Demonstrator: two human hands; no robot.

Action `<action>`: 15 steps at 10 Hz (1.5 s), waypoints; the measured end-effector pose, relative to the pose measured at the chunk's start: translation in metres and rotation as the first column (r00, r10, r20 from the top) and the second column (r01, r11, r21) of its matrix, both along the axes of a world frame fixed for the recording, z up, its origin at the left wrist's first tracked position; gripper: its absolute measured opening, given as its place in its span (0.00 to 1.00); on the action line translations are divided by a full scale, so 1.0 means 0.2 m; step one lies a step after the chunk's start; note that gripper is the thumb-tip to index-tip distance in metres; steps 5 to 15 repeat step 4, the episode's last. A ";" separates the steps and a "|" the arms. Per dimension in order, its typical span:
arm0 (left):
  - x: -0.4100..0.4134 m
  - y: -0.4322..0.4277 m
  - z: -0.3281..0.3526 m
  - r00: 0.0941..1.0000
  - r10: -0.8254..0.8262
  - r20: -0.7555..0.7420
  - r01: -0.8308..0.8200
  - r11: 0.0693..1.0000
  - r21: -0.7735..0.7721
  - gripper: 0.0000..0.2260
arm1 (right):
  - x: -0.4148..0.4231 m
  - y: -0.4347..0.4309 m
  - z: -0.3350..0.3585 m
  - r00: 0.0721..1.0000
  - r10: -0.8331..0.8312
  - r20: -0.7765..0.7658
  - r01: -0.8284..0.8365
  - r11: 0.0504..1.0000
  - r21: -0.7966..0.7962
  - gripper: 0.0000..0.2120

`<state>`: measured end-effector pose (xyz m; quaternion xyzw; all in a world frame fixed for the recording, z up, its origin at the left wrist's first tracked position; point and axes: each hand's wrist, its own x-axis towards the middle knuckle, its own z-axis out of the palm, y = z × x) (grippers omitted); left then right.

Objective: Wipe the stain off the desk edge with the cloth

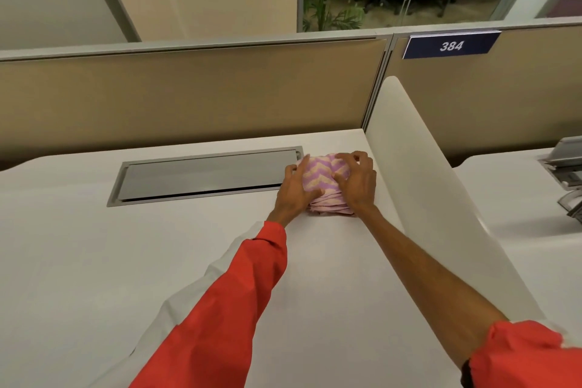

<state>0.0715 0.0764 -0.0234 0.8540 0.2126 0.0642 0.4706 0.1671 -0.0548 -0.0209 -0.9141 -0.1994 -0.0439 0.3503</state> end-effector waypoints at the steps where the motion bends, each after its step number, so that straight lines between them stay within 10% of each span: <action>1: -0.02 0.00 0.00 0.997 -0.043 -0.069 0.054 0.985 0.162 0.31 | -0.02 0.00 -0.01 1.000 -0.002 -0.015 0.001 0.998 -0.056 0.06; 15: -0.12 -0.03 0.08 0.997 0.071 -0.027 -0.059 0.942 0.330 0.34 | -0.08 -0.03 0.09 0.992 0.122 0.020 -0.118 0.983 -0.139 0.18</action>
